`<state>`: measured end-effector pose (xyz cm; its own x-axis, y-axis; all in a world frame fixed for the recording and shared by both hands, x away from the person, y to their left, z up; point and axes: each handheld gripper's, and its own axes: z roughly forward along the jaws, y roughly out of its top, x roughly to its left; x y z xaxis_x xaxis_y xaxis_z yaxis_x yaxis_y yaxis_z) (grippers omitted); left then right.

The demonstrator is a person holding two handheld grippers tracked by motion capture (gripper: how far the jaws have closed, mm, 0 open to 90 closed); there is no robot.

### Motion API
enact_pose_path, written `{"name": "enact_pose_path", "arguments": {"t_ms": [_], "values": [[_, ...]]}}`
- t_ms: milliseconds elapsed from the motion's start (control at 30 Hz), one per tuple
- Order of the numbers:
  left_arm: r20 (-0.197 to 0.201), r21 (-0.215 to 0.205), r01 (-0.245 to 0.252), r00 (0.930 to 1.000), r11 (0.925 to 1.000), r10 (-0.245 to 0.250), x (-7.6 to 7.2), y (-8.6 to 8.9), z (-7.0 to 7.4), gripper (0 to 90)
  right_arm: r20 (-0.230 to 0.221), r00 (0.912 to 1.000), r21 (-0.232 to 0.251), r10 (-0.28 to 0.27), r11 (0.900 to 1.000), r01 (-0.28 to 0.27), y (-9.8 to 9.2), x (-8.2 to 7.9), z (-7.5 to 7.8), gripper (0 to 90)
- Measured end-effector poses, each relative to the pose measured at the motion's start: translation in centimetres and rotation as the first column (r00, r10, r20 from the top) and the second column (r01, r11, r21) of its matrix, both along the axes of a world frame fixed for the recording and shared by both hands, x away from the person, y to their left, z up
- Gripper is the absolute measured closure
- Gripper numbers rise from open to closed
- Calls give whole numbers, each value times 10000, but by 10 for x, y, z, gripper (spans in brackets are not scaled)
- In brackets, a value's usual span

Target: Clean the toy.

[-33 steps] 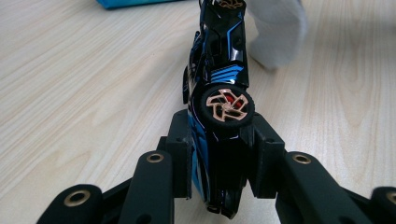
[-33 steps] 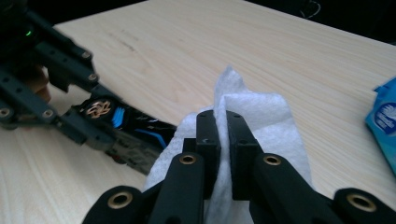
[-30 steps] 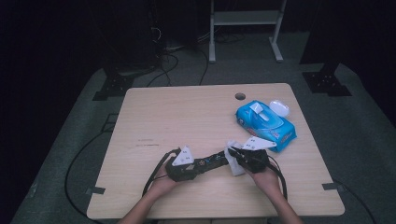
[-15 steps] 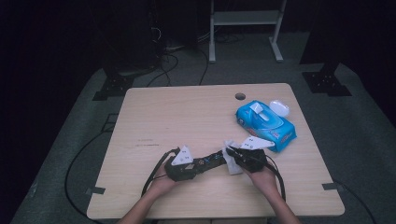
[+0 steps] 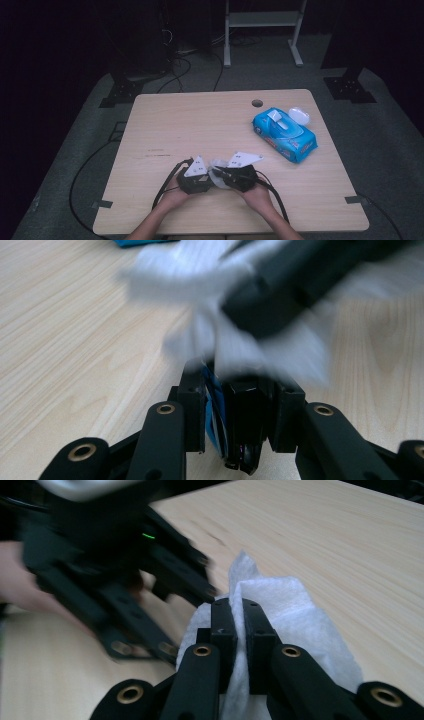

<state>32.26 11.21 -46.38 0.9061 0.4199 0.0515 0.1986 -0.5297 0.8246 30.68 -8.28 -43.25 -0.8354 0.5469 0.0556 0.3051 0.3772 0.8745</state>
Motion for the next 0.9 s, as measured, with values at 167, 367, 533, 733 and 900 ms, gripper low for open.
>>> {"name": "enact_pose_path", "arguments": {"t_ms": [167, 367, 533, 733, 900], "values": [[-18, 51, -18, 10000, 10000, 18, -1, 3, 1, 667, 39, 10000, -278, 80, 9996, -79, 4, 3, -2, 851], [-25, 17, -9, 10000, 10000, 9, -1, 4, 0, 667, 474, 9937, -618, -1013, 9926, 1041, -32, 6, -3, 851], [-42, 29, -52, 10000, 10000, 53, -1, 4, 1, 667, 576, 9804, -697, -1882, 9789, 1920, -60, 9, -3, 850], [32, 200, 0, 10000, 9998, 0, 0, 8, 2, 666, 533, 9880, -448, -1447, 9881, 1471, -47, 4, -5, 850], [-32, 193, -18, 10000, 9998, 19, 1, 14, 2, 665, 625, 9831, -538, -1723, 9830, 1757, -54, 9, -5, 850]]}}
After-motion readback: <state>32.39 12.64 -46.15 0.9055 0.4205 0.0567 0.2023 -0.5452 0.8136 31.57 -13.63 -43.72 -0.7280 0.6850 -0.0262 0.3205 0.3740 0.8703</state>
